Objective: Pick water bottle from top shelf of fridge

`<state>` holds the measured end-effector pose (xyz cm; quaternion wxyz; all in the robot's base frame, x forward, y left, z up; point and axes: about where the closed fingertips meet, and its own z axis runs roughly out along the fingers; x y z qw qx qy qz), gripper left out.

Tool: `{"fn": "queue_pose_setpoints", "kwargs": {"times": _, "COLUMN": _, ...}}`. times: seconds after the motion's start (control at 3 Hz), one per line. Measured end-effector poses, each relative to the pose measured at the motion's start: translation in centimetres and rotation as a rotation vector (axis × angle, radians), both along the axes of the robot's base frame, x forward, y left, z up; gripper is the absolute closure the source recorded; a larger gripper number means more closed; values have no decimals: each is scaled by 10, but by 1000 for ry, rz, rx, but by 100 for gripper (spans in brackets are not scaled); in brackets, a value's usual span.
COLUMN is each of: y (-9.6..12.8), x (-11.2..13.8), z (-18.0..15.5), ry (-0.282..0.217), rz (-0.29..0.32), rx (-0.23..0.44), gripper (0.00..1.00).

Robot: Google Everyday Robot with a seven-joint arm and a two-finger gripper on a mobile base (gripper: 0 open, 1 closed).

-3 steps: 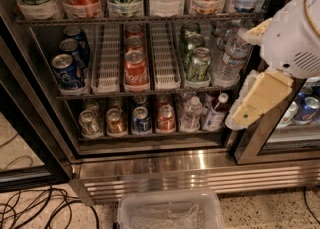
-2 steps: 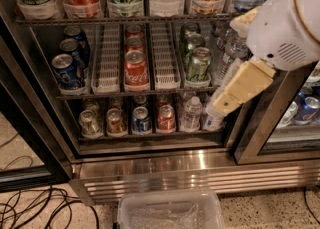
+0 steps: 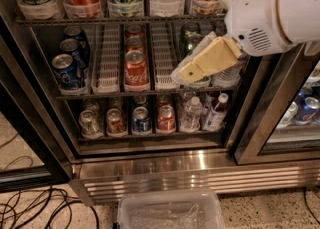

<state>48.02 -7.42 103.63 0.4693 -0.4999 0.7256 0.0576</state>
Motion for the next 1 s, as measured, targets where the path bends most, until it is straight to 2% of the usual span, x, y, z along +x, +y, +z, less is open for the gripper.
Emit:
{"fn": "queue_pose_setpoints", "kwargs": {"times": 0.33, "y": 6, "x": 6, "z": 17, "ry": -47, "rz": -19, "rx": 51, "gripper": 0}}
{"fn": "queue_pose_setpoints", "kwargs": {"times": 0.67, "y": 6, "x": 6, "z": 17, "ry": -47, "rz": -19, "rx": 51, "gripper": 0}}
{"fn": "queue_pose_setpoints", "kwargs": {"times": 1.0, "y": 25, "x": 5, "z": 17, "ry": -50, "rz": -20, "rx": 89, "gripper": 0}}
